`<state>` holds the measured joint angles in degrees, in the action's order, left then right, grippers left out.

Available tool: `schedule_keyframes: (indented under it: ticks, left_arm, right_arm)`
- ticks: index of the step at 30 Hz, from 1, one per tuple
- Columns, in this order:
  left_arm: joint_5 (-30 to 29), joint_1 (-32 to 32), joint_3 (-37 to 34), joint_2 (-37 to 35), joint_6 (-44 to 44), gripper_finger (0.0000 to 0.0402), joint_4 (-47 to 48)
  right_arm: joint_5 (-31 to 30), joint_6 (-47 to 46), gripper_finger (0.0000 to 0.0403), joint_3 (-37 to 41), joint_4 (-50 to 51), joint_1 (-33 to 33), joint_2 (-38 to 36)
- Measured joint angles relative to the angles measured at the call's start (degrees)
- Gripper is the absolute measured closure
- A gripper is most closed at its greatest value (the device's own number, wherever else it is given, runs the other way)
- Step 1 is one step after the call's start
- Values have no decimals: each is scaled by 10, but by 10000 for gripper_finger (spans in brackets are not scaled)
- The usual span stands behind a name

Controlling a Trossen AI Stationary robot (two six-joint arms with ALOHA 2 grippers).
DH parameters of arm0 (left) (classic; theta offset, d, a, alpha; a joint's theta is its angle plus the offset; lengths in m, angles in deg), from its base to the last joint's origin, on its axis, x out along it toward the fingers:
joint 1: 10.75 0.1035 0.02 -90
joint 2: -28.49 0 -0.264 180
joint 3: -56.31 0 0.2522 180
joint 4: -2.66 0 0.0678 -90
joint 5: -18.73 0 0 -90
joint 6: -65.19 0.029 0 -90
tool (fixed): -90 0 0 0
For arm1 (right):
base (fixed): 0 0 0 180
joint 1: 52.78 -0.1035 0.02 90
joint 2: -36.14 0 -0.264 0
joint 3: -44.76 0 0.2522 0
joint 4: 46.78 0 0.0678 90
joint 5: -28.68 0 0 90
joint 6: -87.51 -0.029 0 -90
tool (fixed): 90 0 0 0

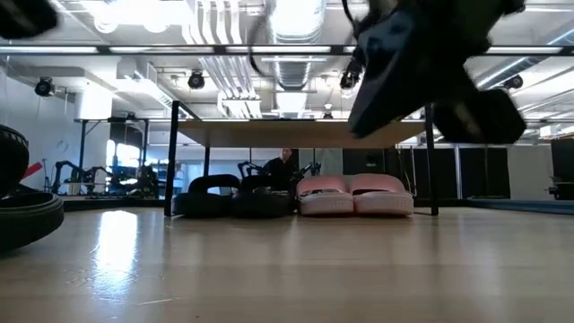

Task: Pick and place slides into the shelf
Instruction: Put the black slides on the shelf

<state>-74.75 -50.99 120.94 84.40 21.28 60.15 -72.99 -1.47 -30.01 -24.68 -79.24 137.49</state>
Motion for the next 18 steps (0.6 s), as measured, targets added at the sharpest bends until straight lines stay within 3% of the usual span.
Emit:
schedule_keyframes:
  ticks: [5,12,18]
  left_arm:
    - [-30,-125,38,16,-161,375,95]
    - [15,-213,82,86,-246,264,134]
    - [-129,-268,107,200,-219,233,191]
  right_arm:
    - [-4,54,384,-51,82,3,3]
    - [-30,115,302,-99,148,14,13]
    - [-65,107,227,-117,215,14,13]
